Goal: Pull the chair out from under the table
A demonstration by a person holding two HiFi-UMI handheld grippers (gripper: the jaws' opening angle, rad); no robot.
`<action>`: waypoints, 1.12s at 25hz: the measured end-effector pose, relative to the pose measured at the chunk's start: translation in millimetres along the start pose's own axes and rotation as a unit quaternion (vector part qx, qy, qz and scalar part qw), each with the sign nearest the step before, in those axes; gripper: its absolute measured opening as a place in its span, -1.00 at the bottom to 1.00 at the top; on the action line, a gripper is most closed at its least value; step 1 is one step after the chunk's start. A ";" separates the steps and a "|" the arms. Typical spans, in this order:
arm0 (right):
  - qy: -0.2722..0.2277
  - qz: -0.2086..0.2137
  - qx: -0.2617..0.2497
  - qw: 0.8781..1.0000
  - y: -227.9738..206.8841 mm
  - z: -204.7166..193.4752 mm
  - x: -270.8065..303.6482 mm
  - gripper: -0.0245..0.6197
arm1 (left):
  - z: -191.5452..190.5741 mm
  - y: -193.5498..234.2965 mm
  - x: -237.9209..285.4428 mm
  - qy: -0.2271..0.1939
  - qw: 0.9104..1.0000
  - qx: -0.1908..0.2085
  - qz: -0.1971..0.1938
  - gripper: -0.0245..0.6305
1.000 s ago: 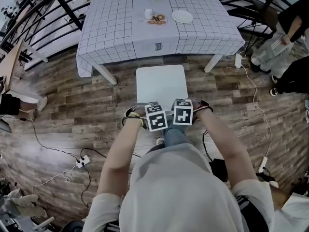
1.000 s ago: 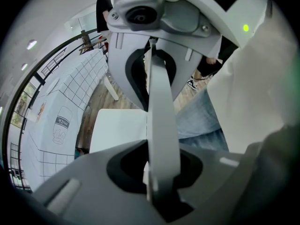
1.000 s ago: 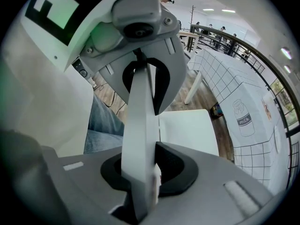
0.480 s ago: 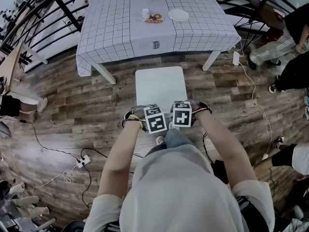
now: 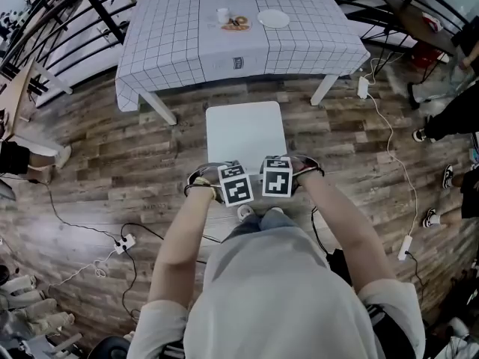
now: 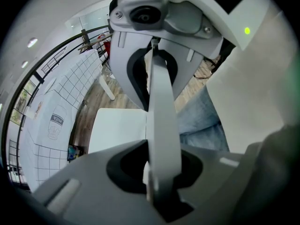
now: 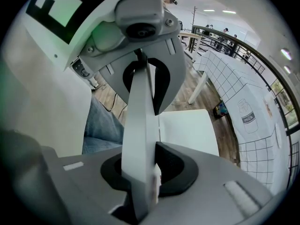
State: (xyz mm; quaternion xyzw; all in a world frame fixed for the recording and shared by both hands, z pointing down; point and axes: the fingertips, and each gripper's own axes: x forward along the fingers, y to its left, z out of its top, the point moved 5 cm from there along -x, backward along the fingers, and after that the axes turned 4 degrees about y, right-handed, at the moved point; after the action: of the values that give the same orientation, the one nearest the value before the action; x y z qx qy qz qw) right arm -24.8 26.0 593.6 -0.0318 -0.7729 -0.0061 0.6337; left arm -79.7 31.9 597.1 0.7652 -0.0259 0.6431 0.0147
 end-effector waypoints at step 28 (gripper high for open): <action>0.006 0.009 -0.010 1.000 59.4 -10.2 0.5 -0.69 | 10.6 -61.8 1.7 0.003 1.000 -0.018 -0.001 -0.69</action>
State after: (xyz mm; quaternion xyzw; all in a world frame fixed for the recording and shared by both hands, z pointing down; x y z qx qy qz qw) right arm -11.4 84.8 594.2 -0.0450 -0.7687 -0.0078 0.6380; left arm -65.5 93.0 597.6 0.7627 -0.0369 0.6450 0.0287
